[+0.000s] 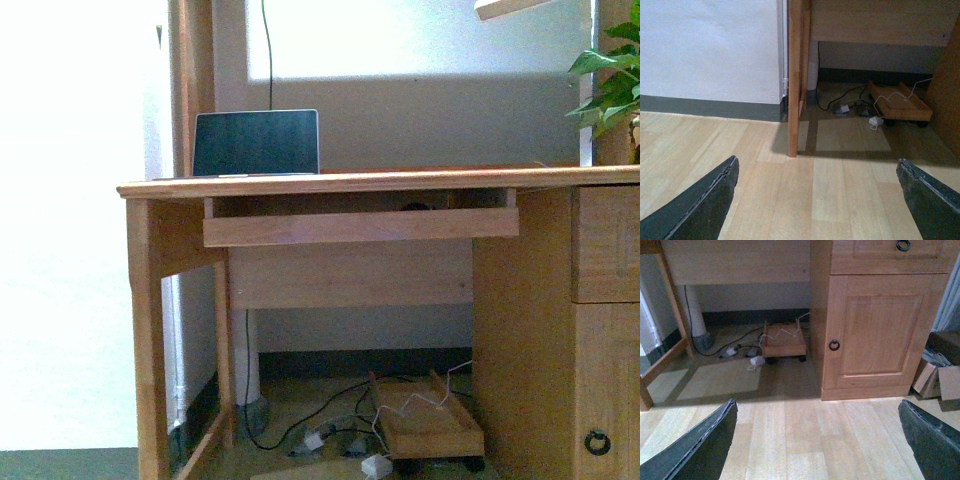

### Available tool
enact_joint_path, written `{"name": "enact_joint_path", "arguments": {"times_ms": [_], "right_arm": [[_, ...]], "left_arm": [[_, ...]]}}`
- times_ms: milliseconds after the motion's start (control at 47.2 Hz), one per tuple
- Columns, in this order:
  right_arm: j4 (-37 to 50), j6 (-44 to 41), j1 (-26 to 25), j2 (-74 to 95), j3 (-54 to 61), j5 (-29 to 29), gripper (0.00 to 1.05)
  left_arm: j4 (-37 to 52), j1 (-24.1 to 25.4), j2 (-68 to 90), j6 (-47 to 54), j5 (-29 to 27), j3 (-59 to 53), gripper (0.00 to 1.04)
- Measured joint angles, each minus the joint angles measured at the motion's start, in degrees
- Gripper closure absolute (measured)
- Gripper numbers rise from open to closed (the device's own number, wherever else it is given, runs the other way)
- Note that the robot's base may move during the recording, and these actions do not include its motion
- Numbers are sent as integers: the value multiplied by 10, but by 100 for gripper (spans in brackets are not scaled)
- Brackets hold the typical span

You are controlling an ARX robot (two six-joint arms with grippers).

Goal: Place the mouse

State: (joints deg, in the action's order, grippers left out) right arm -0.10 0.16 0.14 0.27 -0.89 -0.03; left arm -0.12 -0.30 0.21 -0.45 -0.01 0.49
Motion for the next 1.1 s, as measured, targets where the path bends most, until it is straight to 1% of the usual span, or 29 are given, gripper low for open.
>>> {"name": "enact_joint_path", "arguments": {"times_ms": [1101], "right_arm": [[0, 0, 0, 0, 0, 0, 7]], "left_arm": [[0, 0, 0, 0, 0, 0, 8]]}}
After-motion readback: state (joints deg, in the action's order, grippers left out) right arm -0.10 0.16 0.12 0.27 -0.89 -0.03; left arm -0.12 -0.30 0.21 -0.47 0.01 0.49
